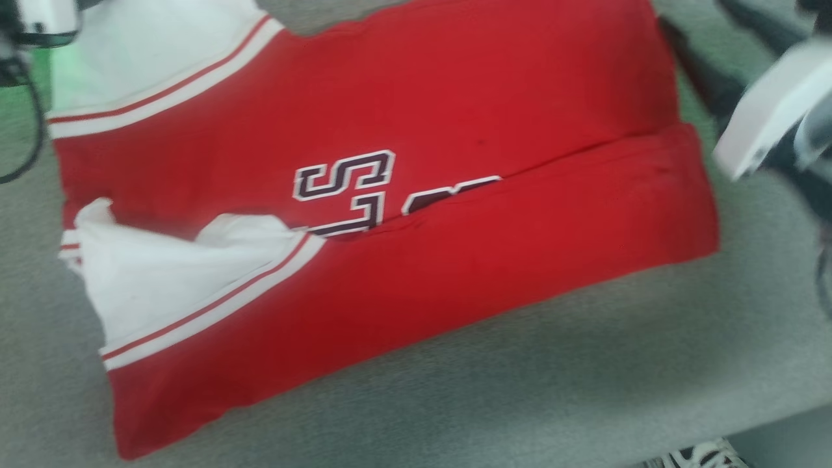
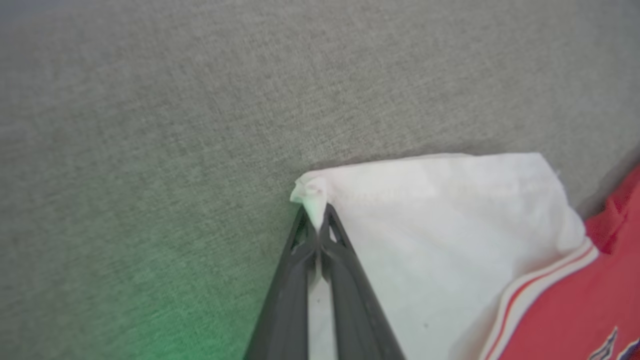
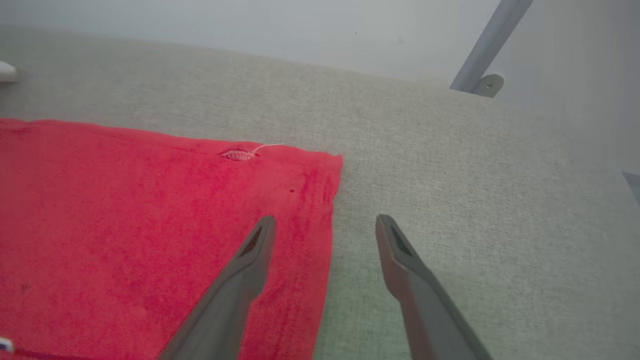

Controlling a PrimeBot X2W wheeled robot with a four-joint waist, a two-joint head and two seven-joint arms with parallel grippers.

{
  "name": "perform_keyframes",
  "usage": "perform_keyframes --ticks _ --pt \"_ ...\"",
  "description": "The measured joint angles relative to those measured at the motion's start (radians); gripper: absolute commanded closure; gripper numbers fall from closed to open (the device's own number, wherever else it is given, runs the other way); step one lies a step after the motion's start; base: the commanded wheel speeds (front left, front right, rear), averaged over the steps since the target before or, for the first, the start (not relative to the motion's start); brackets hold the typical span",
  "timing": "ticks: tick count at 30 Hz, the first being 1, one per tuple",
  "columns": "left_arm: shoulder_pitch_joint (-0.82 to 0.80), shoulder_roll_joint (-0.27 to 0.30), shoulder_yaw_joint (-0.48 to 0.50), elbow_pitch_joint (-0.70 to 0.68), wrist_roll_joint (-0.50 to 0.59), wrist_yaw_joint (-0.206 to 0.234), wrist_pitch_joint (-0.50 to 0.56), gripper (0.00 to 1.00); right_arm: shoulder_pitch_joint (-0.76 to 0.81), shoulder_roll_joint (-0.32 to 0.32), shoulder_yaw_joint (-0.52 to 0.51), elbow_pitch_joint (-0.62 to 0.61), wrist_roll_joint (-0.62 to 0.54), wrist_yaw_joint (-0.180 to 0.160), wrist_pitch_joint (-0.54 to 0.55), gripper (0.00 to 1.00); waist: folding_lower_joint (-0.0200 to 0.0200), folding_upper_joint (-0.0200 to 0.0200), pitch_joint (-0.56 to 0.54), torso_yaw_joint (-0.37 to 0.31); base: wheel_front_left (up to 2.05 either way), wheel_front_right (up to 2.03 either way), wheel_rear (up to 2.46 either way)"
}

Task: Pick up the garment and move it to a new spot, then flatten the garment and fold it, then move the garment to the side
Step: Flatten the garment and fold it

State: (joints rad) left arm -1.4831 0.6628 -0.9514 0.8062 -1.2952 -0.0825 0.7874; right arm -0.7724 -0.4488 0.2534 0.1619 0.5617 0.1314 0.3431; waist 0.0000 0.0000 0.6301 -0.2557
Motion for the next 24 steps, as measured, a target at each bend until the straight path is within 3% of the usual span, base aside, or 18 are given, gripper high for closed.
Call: perform_keyframes --ticks 7,12,18,19,20,21,24 --pt "-0.007 -0.068 -0.014 -0.028 -0.001 -0.037 -0.04 1.0 -0.244 -0.067 0.088 0.17 0.1 -0.001 0.302 0.0 0.0 0.0 0.022 0.084 0.0 0.0 0.0" --pt "-0.011 -0.098 -0.023 -0.047 -0.001 -0.043 -0.063 1.0 -0.318 -0.098 0.145 0.225 0.136 -0.001 0.451 0.0 0.0 0.0 0.035 0.127 0.0 0.0 0.0" --pt "-0.011 -0.11 -0.034 -0.077 -0.006 -0.045 -0.088 1.0 -0.346 -0.118 0.163 0.254 0.137 -0.001 0.486 0.0 0.0 0.0 0.041 0.153 0.0 0.0 0.0" --pt "-0.011 -0.11 -0.036 -0.084 -0.006 -0.045 -0.094 1.0 -0.348 -0.117 0.163 0.262 0.137 -0.001 0.476 0.55 0.0 0.0 0.043 0.156 0.0 0.0 0.0" --pt "-0.011 -0.11 -0.04 -0.091 -0.007 -0.045 -0.1 1.0 -0.352 -0.118 0.167 0.265 0.135 -0.001 0.473 0.94 0.0001 0.0 0.043 0.16 0.0 0.0 0.0" --pt "-0.009 -0.11 -0.043 -0.099 -0.007 -0.045 -0.11 1.0 -0.355 -0.119 0.171 0.269 0.134 -0.001 0.465 1.0 0.0 0.0 0.043 0.163 0.0 0.0 0.0" --pt "0.01 -0.109 -0.05 -0.127 -0.009 -0.045 -0.161 1.0 -0.352 -0.118 0.174 0.274 0.14 -0.001 0.416 1.0 0.0 0.0 0.031 0.17 0.0 0.0 0.0"
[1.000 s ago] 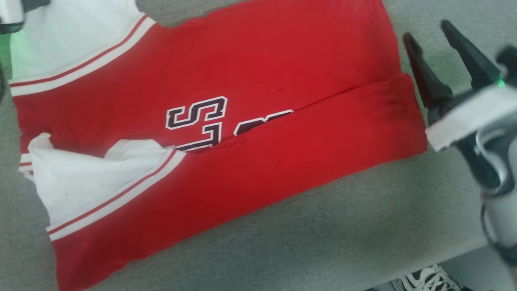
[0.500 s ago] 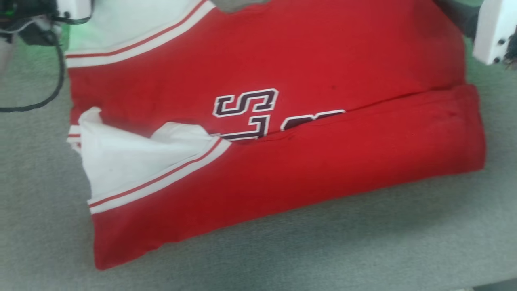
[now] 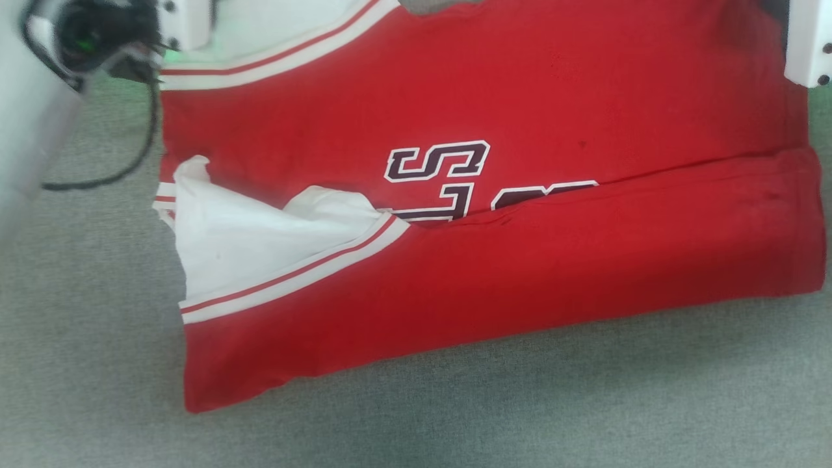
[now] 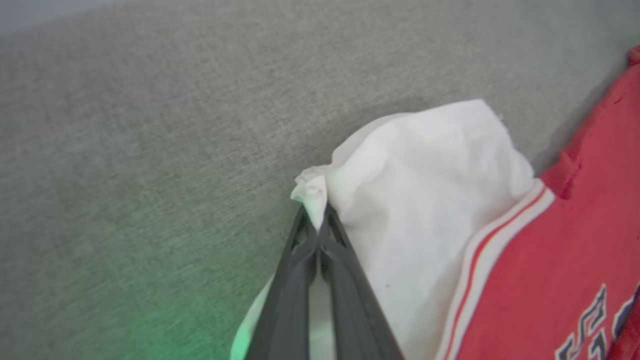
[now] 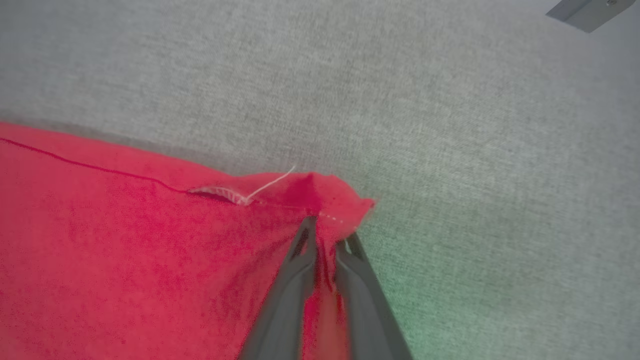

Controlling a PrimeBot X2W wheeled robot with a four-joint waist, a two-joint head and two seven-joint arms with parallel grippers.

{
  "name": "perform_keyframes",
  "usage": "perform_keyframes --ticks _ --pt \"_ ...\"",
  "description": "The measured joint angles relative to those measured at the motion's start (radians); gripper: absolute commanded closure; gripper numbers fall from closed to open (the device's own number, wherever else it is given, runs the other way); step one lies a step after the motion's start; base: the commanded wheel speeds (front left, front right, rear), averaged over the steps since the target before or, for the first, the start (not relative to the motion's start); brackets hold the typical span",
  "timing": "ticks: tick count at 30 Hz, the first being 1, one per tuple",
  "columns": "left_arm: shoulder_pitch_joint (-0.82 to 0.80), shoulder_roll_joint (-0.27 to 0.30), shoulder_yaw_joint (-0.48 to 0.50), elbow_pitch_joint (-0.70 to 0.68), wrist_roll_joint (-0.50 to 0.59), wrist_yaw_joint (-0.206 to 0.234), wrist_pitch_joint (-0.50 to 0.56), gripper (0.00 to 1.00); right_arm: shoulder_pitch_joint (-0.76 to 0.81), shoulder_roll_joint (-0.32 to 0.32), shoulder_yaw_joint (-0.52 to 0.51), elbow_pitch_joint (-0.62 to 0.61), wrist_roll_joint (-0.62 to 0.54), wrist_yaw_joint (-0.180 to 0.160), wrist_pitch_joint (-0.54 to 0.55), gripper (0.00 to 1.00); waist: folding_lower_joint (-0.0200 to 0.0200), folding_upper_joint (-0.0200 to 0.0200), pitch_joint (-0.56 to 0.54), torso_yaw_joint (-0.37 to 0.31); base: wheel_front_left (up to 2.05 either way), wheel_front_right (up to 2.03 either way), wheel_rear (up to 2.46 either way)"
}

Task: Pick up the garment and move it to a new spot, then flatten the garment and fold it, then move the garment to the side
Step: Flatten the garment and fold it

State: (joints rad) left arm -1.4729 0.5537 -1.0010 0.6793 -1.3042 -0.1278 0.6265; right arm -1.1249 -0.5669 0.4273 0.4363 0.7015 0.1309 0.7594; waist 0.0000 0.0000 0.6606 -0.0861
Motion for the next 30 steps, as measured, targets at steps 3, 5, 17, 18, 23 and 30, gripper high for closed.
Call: perform_keyframes --ticks 3,5,17,18,23,30 --pt "0.028 -0.003 -0.004 -0.046 0.003 0.0 -0.099 1.0 0.019 -0.011 -0.016 0.0 0.014 0.0 -0.063 1.0 0.0 0.0 -0.025 0.008 0.0 0.0 0.0" --pt "0.051 0.001 0.0 -0.07 -0.011 -0.001 -0.154 1.0 0.041 -0.03 -0.032 -0.003 0.028 0.0 -0.101 1.0 0.0 0.0 -0.052 0.016 0.0 0.0 0.0" --pt "0.315 0.182 -0.015 -0.424 -0.109 -0.001 -0.387 1.0 0.375 -0.17 -0.053 -0.169 0.164 0.0 -0.177 1.0 0.0 0.0 -0.263 0.073 0.0 0.0 0.0" --pt "0.352 0.209 -0.018 -0.464 -0.106 -0.001 -0.424 1.0 0.41 -0.184 -0.061 -0.193 0.174 0.0 -0.182 1.0 0.0 0.0 -0.278 0.077 0.0 0.0 0.0" --pt "0.558 0.313 -0.019 -0.63 -0.107 -0.001 -0.627 1.0 0.588 -0.232 -0.117 -0.291 0.203 0.0 -0.207 1.0 0.0 0.0 -0.325 0.095 0.0 0.0 0.0" --pt "0.815 0.408 -0.043 -0.762 -0.136 0.0 -0.819 1.0 0.802 -0.23 -0.235 -0.376 0.205 0.0 -0.242 1.0 0.0 0.0 -0.33 0.105 0.0 0.0 0.0"
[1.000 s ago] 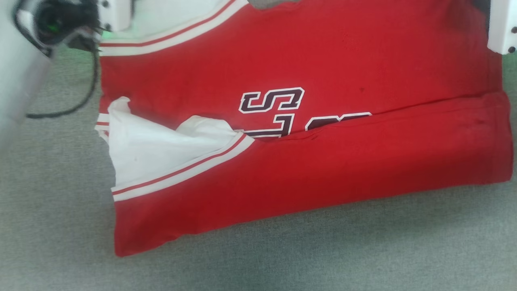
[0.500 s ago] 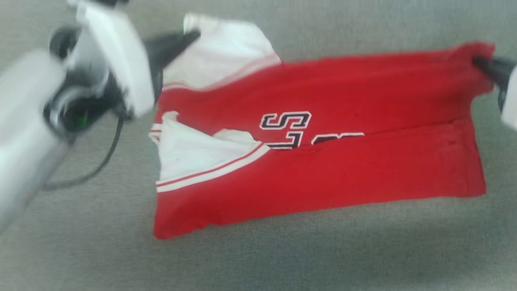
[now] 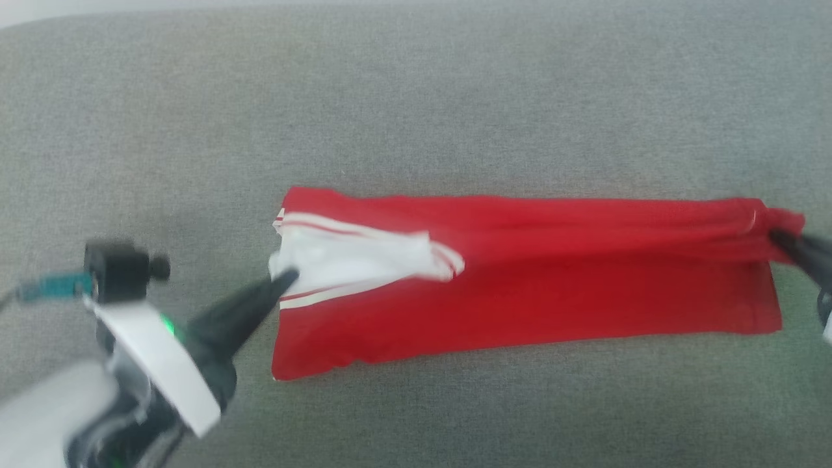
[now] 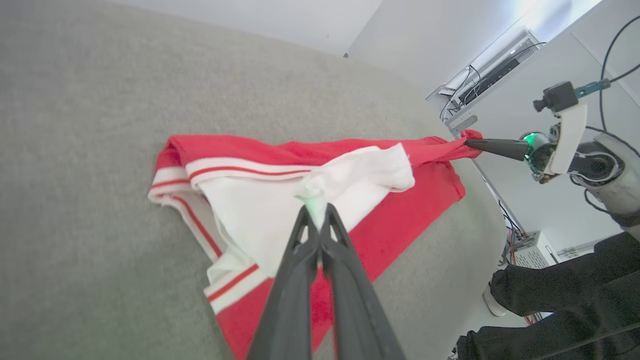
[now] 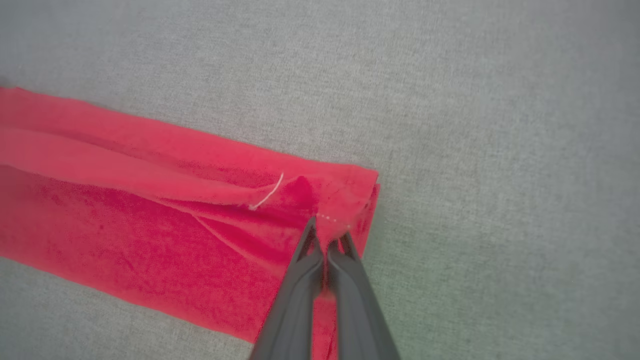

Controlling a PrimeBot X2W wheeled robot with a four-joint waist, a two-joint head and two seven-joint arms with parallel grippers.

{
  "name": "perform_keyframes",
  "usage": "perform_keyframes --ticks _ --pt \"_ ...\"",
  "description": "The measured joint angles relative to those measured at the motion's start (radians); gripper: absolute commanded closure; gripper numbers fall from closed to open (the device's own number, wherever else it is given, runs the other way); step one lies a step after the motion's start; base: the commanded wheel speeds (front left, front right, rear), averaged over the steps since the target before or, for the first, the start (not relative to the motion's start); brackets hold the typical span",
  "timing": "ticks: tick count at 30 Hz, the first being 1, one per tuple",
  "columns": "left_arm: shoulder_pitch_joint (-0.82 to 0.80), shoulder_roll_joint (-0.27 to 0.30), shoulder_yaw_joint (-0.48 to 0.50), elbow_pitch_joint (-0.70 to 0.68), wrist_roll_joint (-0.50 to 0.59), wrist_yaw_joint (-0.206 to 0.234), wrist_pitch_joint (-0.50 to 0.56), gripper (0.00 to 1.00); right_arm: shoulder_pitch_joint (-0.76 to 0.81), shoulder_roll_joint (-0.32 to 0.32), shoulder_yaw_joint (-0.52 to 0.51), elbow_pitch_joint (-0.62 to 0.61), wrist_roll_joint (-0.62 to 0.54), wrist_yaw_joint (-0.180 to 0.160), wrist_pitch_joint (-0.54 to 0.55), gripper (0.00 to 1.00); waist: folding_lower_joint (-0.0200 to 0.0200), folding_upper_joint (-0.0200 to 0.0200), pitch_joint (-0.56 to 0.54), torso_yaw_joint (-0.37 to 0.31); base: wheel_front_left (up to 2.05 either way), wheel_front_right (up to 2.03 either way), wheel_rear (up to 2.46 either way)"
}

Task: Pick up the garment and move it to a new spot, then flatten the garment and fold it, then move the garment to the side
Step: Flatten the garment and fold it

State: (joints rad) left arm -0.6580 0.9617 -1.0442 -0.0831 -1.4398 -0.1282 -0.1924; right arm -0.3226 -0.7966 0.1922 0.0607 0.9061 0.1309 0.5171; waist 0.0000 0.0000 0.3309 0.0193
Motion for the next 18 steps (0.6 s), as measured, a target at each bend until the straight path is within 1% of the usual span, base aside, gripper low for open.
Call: perform_keyframes --ticks 2,4,5,9,13,14,15,16,17,18 --pt "0.049 0.006 -0.012 -0.008 -0.002 0.01 -0.021 1.0 0.048 0.017 -0.022 -0.017 -0.003 0.0 -0.007 1.0 0.0 0.0 0.005 0.002 0.0 0.0 0.0" --pt "0.081 -0.007 -0.032 -0.005 0.012 0.02 -0.029 1.0 0.085 0.036 -0.034 -0.028 -0.012 0.0 -0.008 1.0 0.0 0.0 0.012 0.005 0.0 0.0 0.0" --pt "0.09 -0.02 -0.041 0.006 0.017 0.026 -0.03 1.0 0.095 0.049 -0.039 -0.03 -0.016 0.0 -0.012 1.0 0.0 0.0 0.017 0.006 0.0 0.0 0.0" --pt "0.1 -0.085 -0.057 0.091 0.031 0.027 -0.038 1.0 0.104 0.086 -0.046 -0.02 -0.048 0.0 -0.016 1.0 0.0 0.0 0.035 0.008 0.0 0.0 0.0" --pt "0.089 -0.138 -0.071 0.18 0.043 0.018 -0.038 1.0 0.098 0.109 -0.03 0.008 -0.083 0.0 -0.016 1.0 0.0 0.0 0.047 0.003 0.0 0.0 0.0" --pt "0.083 -0.149 -0.072 0.198 0.051 0.017 -0.038 1.0 0.092 0.111 -0.028 0.01 -0.087 0.0 -0.017 0.95 0.0 0.0 0.049 0.001 0.0 0.0 0.0" --pt "0.079 -0.157 -0.072 0.216 0.061 0.016 -0.038 1.0 0.088 0.113 -0.027 0.011 -0.088 0.0 -0.025 0.73 0.0 0.0 0.049 -0.001 0.0 0.0 0.0" --pt "0.077 -0.163 -0.073 0.232 0.068 0.013 -0.04 0.93 0.084 0.116 -0.026 0.012 -0.091 0.0 -0.026 0.54 0.0 0.0 0.049 -0.003 0.0 0.0 0.0" --pt "0.077 -0.17 -0.071 0.245 0.071 0.012 -0.046 0.72 0.082 0.12 -0.025 0.012 -0.09 0.0 -0.026 0.09 0.0 0.0 0.046 -0.004 0.0 0.0 0.0" --pt "0.077 -0.177 -0.066 0.255 0.073 0.009 -0.049 0.37 0.082 0.124 -0.027 0.008 -0.086 0.0 -0.032 0.0 0.0 0.0 0.043 -0.005 0.0 0.0 0.0"
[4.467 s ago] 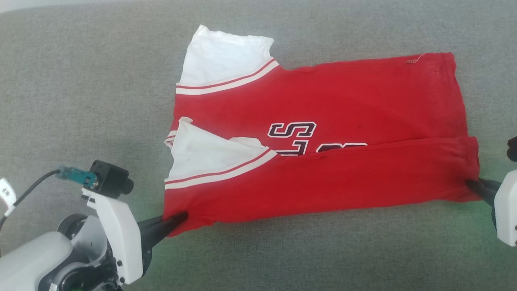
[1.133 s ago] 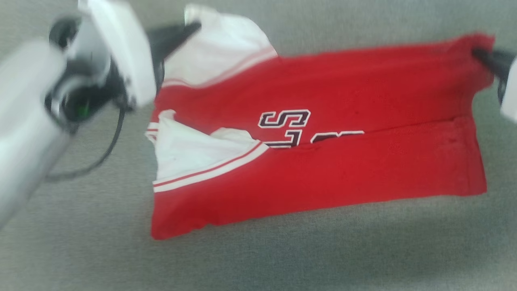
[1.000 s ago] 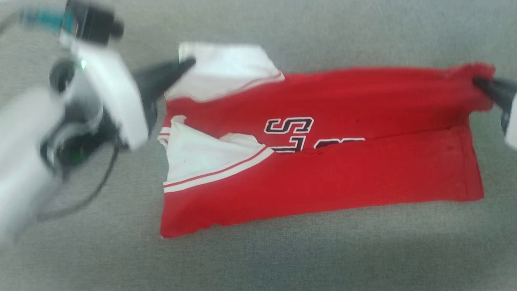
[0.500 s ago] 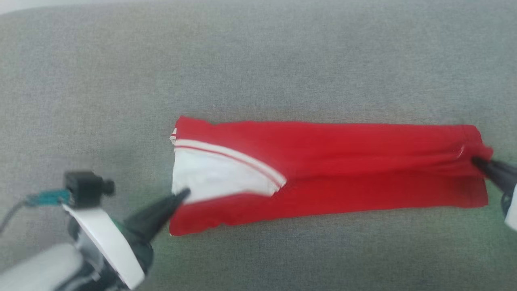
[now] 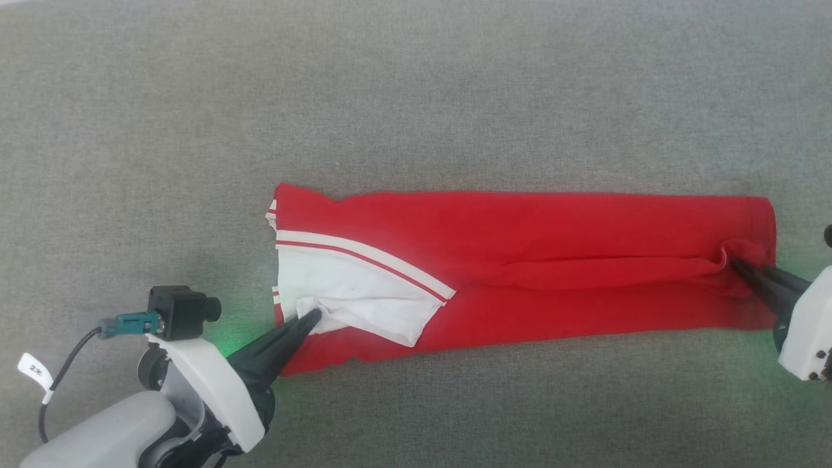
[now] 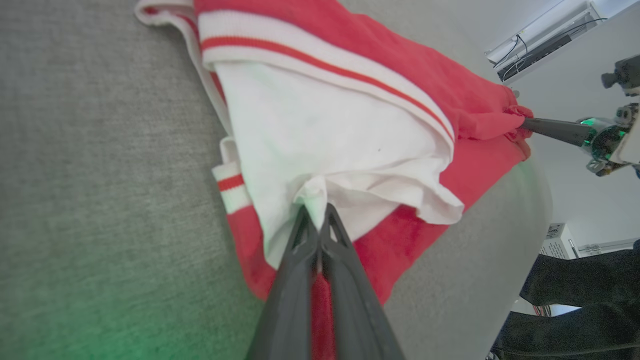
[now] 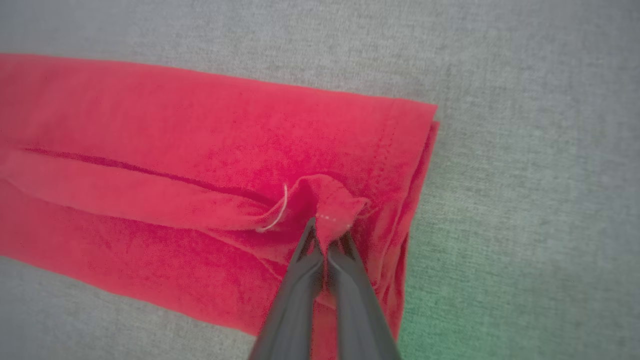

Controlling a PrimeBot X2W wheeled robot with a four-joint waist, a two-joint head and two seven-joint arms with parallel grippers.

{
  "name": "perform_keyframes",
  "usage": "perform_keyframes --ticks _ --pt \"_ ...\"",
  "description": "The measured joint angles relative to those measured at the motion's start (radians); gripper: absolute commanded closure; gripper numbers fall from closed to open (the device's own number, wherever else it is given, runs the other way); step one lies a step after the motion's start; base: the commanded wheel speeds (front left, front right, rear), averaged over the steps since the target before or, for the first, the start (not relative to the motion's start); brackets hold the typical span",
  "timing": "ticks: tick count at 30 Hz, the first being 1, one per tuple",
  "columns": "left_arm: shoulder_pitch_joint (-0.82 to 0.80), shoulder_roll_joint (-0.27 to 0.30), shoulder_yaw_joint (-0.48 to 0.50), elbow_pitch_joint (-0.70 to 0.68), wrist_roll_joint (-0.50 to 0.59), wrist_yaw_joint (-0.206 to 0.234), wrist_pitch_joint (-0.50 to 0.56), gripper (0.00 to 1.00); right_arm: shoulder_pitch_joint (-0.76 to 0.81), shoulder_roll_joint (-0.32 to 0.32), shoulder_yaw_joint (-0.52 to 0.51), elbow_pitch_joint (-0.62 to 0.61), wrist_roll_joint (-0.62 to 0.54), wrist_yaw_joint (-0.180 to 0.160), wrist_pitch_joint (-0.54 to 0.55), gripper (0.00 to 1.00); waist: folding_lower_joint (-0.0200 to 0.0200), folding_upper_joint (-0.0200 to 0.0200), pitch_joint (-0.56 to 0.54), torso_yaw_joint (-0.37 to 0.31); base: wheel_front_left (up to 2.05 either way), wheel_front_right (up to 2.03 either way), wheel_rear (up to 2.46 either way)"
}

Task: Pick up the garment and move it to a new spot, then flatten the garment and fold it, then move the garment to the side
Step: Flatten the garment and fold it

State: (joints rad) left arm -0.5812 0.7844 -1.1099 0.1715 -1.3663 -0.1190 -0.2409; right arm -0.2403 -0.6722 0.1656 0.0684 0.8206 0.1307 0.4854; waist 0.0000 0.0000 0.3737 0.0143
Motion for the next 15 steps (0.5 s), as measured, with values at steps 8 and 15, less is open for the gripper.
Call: perform_keyframes --ticks 8,15 --pt "0.073 -0.051 0.139 0.009 0.023 -0.003 -0.019 0.0 0.053 -0.024 -0.101 -0.025 0.048 0.0 0.012 0.0 0.0 0.0 -0.036 0.028 0.0 0.0 0.0" --pt "0.222 -0.188 0.411 0.05 0.178 0.002 -0.021 0.0 0.073 -0.001 -0.184 0.07 0.061 0.0 0.075 0.0 0.0 0.0 -0.061 0.093 0.0 0.0 0.0"
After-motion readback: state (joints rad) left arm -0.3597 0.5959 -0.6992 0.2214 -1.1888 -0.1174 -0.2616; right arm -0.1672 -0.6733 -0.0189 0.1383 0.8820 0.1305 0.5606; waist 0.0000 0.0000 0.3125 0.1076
